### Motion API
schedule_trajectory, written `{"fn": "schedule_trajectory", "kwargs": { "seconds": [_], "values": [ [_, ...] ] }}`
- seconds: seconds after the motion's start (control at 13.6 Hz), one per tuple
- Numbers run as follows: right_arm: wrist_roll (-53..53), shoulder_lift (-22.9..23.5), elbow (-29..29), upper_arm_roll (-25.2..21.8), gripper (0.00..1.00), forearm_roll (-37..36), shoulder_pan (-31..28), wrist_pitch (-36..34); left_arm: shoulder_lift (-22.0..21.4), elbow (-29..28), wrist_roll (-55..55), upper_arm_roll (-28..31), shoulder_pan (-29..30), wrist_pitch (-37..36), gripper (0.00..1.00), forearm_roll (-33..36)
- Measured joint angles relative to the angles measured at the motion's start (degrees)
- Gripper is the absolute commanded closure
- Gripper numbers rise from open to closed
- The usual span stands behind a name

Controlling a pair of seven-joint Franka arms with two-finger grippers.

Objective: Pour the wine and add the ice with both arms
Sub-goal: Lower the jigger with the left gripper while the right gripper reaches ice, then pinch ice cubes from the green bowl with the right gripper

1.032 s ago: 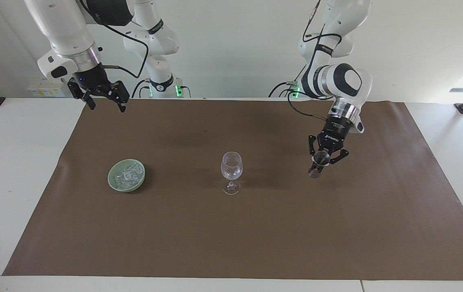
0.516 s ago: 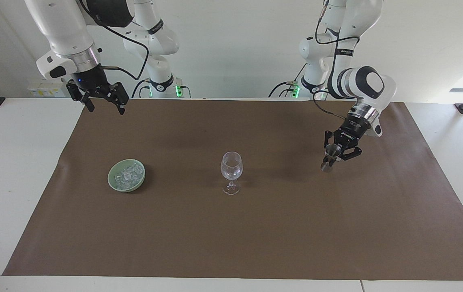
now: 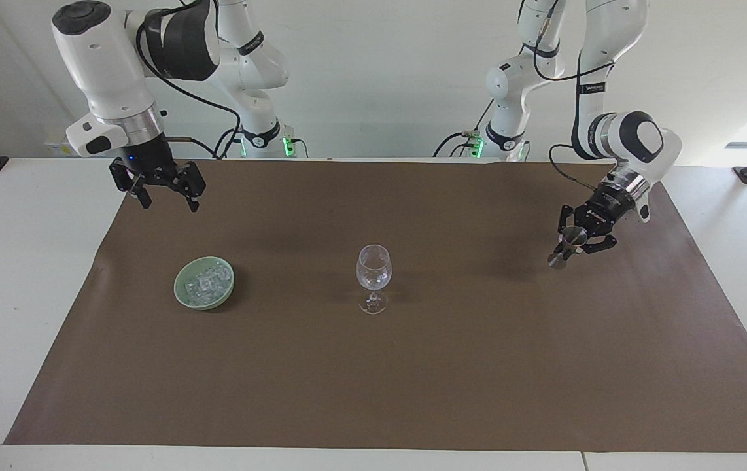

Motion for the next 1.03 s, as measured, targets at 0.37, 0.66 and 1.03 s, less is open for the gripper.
{"fn": "schedule_trajectory", "kwargs": {
  "seconds": [0.37,0.66,1.03],
  "values": [
    [-0.4,2.7,-5.3,0.0,0.00,0.0,-1.1,10.9,7.0,1.0,0.8,0.1,3.0,-0.9,1.00,-0.1],
    [-0.4,6.9,-8.1,0.1,0.00,0.0,-1.3,17.6,11.0,2.3,5.3,-0.1,3.0,-0.9,1.00,-4.4],
    [-0.7,12.6,-8.5,0.0,0.00,0.0,-1.6,23.0,13.1,3.7,9.8,-0.3,3.0,-1.1,1.00,-6.1]
  ]
}}
